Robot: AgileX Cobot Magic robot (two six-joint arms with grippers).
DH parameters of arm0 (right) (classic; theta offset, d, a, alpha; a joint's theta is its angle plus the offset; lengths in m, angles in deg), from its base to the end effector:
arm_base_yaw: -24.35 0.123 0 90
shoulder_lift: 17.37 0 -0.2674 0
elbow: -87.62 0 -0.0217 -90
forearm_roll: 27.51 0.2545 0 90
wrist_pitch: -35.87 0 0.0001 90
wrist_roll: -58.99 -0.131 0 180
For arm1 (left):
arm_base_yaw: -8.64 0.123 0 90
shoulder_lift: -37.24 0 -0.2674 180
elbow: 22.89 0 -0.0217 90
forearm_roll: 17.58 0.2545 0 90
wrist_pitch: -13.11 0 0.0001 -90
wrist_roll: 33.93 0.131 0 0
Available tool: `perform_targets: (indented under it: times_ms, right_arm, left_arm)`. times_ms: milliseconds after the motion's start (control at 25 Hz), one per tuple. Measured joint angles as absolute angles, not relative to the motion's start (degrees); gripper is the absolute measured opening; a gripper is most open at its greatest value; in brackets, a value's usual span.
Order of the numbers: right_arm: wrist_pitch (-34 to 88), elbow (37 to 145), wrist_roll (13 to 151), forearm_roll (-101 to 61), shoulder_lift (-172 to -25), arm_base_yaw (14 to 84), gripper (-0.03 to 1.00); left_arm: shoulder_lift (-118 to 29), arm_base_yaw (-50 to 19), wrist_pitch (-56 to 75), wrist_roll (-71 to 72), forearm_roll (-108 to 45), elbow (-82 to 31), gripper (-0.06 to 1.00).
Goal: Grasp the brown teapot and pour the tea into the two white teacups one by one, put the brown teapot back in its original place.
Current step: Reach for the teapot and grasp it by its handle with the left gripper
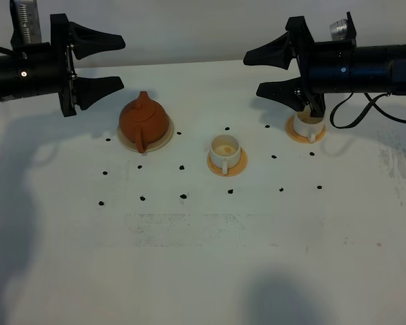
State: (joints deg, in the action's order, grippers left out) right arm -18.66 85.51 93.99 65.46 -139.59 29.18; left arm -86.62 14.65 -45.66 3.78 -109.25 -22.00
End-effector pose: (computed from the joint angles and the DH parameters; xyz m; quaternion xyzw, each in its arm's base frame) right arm 0.4203 0.1425 0.1854 0.1556 0.7887 0.5725 0.1614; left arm 0.4374 -0.0666 0.1818 -0.1855 0.7766 -0.5664 0.2042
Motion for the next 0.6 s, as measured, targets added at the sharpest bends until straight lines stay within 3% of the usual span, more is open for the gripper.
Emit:
perform_targets:
  times_ms: [600]
  right_arm:
    - [-16.6, 85.5, 98.4, 65.0, -139.6, 29.2, 0.59]
  left_arm:
    - [-86.6, 14.7, -45.4, 9.5, -109.2, -22.0, 0.66]
